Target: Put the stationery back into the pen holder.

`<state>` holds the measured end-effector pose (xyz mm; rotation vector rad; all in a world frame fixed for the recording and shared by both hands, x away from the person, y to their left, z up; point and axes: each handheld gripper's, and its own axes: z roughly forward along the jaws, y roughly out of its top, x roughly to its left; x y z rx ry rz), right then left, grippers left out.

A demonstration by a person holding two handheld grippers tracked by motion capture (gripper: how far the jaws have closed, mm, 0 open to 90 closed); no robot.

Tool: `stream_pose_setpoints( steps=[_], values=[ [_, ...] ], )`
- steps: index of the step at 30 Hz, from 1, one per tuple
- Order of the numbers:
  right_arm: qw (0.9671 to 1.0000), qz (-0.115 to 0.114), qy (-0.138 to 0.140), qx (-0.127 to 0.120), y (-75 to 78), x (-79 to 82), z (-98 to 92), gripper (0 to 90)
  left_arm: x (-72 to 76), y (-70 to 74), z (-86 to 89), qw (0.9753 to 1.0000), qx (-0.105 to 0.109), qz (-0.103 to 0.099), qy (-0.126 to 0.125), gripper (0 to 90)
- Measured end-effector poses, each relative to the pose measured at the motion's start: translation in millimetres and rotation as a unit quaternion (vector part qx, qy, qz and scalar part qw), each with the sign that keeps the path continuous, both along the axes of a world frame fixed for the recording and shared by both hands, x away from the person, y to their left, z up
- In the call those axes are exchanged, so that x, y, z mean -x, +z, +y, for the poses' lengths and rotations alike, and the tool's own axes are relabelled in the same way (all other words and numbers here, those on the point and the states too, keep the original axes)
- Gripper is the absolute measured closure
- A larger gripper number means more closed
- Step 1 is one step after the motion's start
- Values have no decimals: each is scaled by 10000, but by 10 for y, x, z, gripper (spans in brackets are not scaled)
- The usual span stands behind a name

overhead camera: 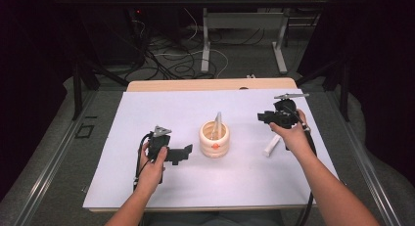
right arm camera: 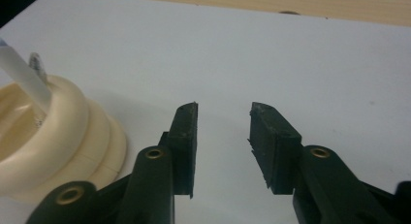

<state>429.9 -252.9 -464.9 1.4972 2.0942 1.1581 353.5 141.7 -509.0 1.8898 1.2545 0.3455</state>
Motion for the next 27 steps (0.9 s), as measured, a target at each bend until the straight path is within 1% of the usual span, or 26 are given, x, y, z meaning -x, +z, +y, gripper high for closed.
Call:
stream_pose_setpoints(
  steps=[3,5,8,10,12,15,18,19,21,23,25,26,27],
  values=[
    [9999,23,-69,85,-11,-17,-58,701,0,1,2,10000,-3,-6,1,2],
    [9999,49,-112,49,-25,-21,-86,722,0,2,2,10000,6,-2,5,2],
    [9994,230,-231,76,-58,-17,-121,745,3,0,-2,10000,44,13,24,2],
    [9989,324,-312,140,-86,-13,-140,752,3,0,-3,10000,40,12,19,2],
    [9978,396,-447,282,-114,-9,-158,766,0,0,1,10000,-1,-3,2,2],
    [9967,483,-524,395,-160,-30,-206,820,1,4,3,10000,-29,-15,-17,2],
    [9952,664,-526,491,-212,-58,-263,882,1,7,6,10000,-29,-20,-10,2],
    [9945,722,-533,538,-228,-64,-273,897,3,4,0,10000,28,0,14,2],
    [9938,739,-501,660,-268,-75,-300,900,2,1,-1,10000,45,9,27,2],
    [9929,834,-501,689,-315,-82,-311,900,3,2,-1,10000,45,9,22,2],
    [9915,920,-495,777,-379,-88,-332,900,0,7,8,10000,-34,-23,-5,2],
    [9910,951,-493,800,-411,-88,-346,900,1,7,8,10000,-28,-14,-6,2],
    [9898,1027,-567,814,-439,-88,-348,900,1,7,8,10000,-24,-12,-3,2]
  ],
)
